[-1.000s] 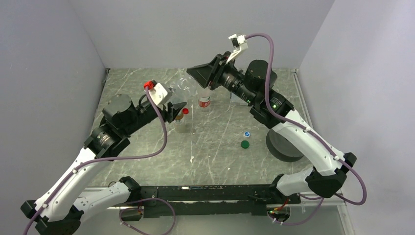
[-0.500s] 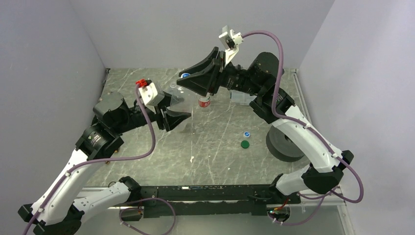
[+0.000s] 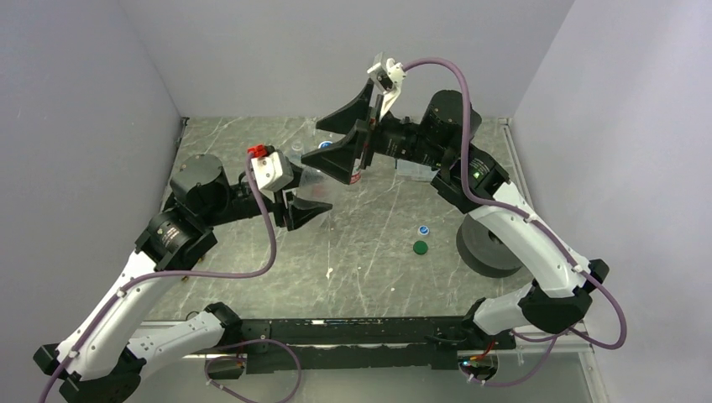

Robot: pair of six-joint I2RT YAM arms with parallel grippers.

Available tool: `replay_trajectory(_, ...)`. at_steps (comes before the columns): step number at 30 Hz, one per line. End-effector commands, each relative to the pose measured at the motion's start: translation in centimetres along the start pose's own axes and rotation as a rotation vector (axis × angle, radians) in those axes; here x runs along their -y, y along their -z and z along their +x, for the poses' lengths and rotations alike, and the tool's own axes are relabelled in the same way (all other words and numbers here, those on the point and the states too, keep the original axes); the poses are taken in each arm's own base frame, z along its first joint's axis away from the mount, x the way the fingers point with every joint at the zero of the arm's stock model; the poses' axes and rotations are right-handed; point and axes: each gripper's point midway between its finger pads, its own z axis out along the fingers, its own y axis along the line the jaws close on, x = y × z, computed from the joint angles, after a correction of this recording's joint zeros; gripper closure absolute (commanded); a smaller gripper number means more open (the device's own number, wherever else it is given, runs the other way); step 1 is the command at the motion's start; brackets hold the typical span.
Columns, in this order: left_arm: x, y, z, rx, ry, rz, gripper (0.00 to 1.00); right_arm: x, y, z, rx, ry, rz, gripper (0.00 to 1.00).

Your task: Unscrew the bottle caps

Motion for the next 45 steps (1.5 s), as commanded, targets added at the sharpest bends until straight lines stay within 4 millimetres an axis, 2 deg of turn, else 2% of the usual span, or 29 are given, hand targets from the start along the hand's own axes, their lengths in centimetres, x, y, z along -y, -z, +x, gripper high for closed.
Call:
replay_trajectory(1, -3.0, 0.6, -1.7, 0.033, -0.159, -0.15, 0.65, 2.7, 2.5, -3.2, 0.097, 0.022, 0.264, 0.0)
replay_trajectory(3, -4.4, 0.7, -1.4, 0.02, -0.207, -0.216, 0.68, 3.2, 3.2, -3.9, 0.134, 0.013, 0.344, 0.0)
replay_trajectory(7, -7.1, 1.1, -0.5, -0.023, -0.246, -0.351, 0.7, 4.0, 3.1, -3.8, 0.127, -0.001, 0.446, 0.0)
replay_trajectory(9, -7.9, 1.3, -0.1, -0.041, -0.253, -0.39, 0.7, 4.2, 2.6, -3.2, 0.109, -0.016, 0.476, 0.01)
replay_trajectory(14, -8.5, 1.3, 0.5, -0.064, -0.241, -0.42, 0.71, 5.5, 1.6, -2.4, 0.105, -0.049, 0.531, 0.11)
replay_trajectory(22, -9.2, 1.4, 1.1, -0.089, -0.229, -0.455, 0.72, 5.7, -0.6, -2.4, 0.126, -0.082, 0.494, 0.37)
replay_trajectory(27, -9.2, 1.4, 1.4, -0.089, -0.223, -0.457, 0.72, 5.9, -0.8, -2.5, 0.139, -0.086, 0.493, 0.59)
replay_trajectory(31, -9.1, 1.4, 1.7, -0.094, -0.218, -0.453, 0.72, 5.7, -0.6, -2.5, 0.146, -0.081, 0.488, 0.67)
replay_trajectory(34, -9.0, 1.3, 1.9, -0.095, -0.212, -0.449, 0.72, 5.7, -0.6, -2.4, 0.141, -0.074, 0.485, 0.78)
replay_trajectory(39, -7.7, 0.9, 1.5, -0.072, -0.176, -0.381, 0.71, 4.3, -0.9, -2.6, 0.123, -0.02, 0.4, 0.96)
replay_trajectory(41, -6.0, 0.5, 1.1, -0.046, -0.142, -0.296, 0.71, 2.7, -1.0, -3.0, 0.114, 0.024, 0.305, 0.98)
replay_trajectory(45, -1.6, -0.1, 0.1, -0.006, -0.077, -0.069, 0.71, -1.8, -0.9, -3.4, 0.09, 0.098, 0.032, 0.99)
